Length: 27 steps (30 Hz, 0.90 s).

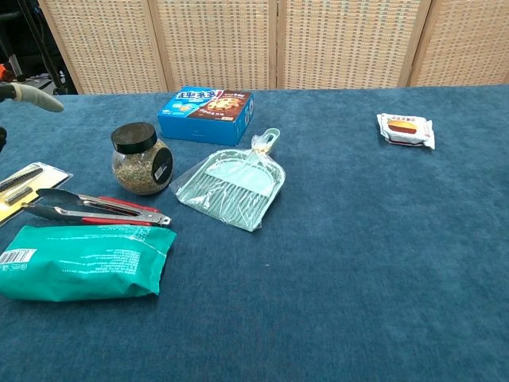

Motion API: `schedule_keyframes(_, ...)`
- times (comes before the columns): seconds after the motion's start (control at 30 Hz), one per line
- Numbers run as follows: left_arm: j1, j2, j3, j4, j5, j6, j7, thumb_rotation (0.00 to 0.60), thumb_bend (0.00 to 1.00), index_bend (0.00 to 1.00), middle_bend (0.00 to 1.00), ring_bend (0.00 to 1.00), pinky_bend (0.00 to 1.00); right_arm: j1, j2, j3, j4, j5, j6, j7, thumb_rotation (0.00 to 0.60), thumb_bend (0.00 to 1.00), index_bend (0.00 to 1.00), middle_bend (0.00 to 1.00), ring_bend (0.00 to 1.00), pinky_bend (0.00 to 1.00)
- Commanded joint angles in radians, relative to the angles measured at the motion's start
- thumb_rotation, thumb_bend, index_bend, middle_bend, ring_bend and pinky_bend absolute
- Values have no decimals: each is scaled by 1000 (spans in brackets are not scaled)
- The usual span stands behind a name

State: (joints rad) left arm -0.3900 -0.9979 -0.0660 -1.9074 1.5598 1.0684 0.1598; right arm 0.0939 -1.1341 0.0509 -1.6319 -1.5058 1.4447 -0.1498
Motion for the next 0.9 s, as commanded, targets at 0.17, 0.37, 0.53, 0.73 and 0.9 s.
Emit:
schedule_keyframes(0.17,-191,233,-26,-182,-231,-375,-159,600,620,0,740,866,730,0,0,-1,3,1,-1,4,600,207,93,0,0,0)
schedule_keyframes(0.37,-297,300,-20,-159,-387,-566,-170,600,620,0,740,866,736,2,-1,-2,7,-4,1,9,600,207,93,0,0,0)
schedule_keyframes(0.53,-384,301,8,-88,-520,-666,-148,600,620,0,740,866,736,4,-6,-5,12,-13,2,9,600,208,93,0,0,0)
schedule_keyframes(0.73,-447,251,39,-26,-620,-679,-127,600,620,0,740,866,736,2,-5,-6,13,-18,8,14,600,208,93,0,0,0)
schedule_keyframes(0.9,-493,206,73,15,-670,-691,-103,600,620,0,740,866,736,1,-3,-4,14,-17,11,21,600,207,93,0,0,0)
